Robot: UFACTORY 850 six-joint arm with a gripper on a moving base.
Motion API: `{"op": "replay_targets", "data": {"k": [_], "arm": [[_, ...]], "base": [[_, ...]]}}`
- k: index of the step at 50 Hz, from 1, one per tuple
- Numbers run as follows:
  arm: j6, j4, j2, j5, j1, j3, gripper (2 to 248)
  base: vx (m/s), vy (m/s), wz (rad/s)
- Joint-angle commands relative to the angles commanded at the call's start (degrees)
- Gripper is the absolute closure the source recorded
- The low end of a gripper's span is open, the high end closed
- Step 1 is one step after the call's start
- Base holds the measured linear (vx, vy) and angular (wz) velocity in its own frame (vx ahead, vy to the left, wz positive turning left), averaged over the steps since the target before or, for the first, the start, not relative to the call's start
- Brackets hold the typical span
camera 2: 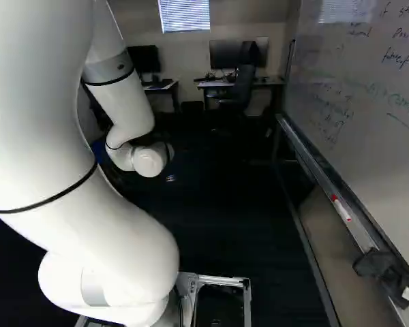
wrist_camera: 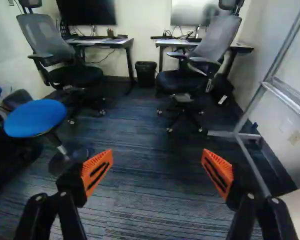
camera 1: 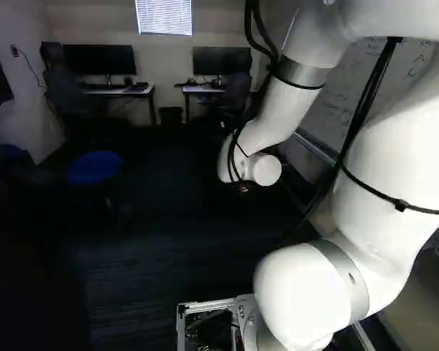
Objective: Open the door and move inside
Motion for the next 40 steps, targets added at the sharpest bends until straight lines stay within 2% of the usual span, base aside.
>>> {"op": "replay_targets", "data": {"k": [40], "arm": [[0.0,0.0,0.0,0.0,0.0,0.0,3]], "base": [[0.205,0.007,-0.006]]}}
